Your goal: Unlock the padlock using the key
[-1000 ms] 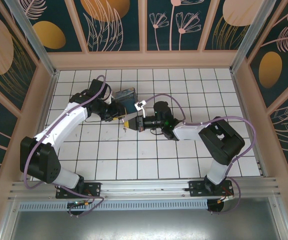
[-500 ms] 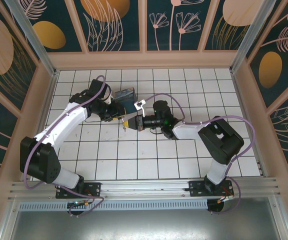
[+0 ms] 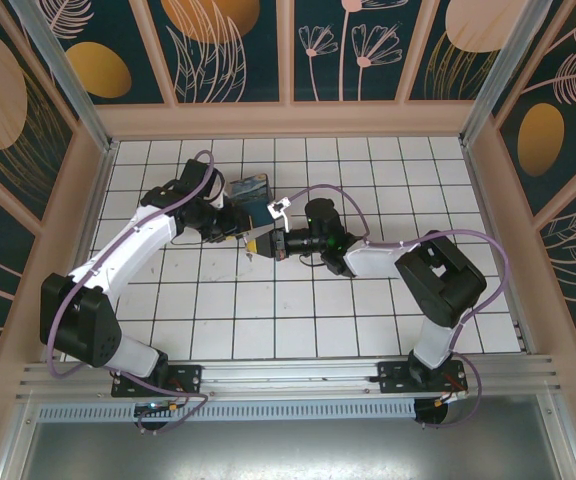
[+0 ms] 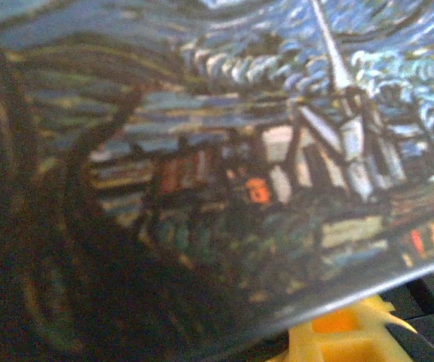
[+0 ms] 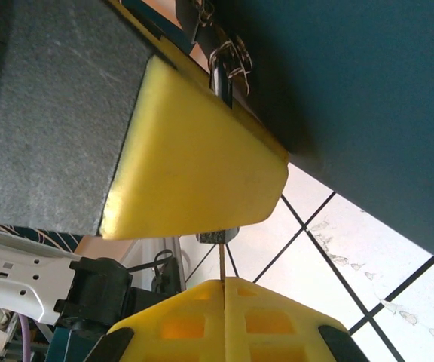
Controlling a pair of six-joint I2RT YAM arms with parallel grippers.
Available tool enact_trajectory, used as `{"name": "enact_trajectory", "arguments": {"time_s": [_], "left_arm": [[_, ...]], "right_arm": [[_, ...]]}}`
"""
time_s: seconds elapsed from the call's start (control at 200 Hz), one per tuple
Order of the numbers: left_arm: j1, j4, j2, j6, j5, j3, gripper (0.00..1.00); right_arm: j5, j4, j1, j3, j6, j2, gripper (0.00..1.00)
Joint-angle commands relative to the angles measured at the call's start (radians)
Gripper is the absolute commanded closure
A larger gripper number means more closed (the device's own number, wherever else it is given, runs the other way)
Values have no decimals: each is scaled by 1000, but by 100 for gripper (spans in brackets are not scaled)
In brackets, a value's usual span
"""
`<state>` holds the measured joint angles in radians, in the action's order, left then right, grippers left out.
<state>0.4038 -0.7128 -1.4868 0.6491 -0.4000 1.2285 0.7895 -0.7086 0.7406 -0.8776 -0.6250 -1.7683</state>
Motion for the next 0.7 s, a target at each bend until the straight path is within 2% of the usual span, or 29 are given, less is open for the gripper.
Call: {"name": "enact_trajectory", "arguments": {"time_s": [0.0,0.1,0.37,0.566,0.696], "left_arm": [[32,-7,25,-40,-40,-3,85],[33,-4,26,-35,-57,3,85],[31,31,21,24,-122,-15,85],[44,40,23,52,-108,-38,86],[48,36,25,63,-116,-35,86]], "right_arm": [[-29,-1,-21,-51,41,1,100],[-56,26,-24,-58,73,7,100],[-89,-57,-42,-44,40,24,100],[-106,-159,-49,-50,0,13,100],[-130,-164,-59,-60,17,24,100]]}}
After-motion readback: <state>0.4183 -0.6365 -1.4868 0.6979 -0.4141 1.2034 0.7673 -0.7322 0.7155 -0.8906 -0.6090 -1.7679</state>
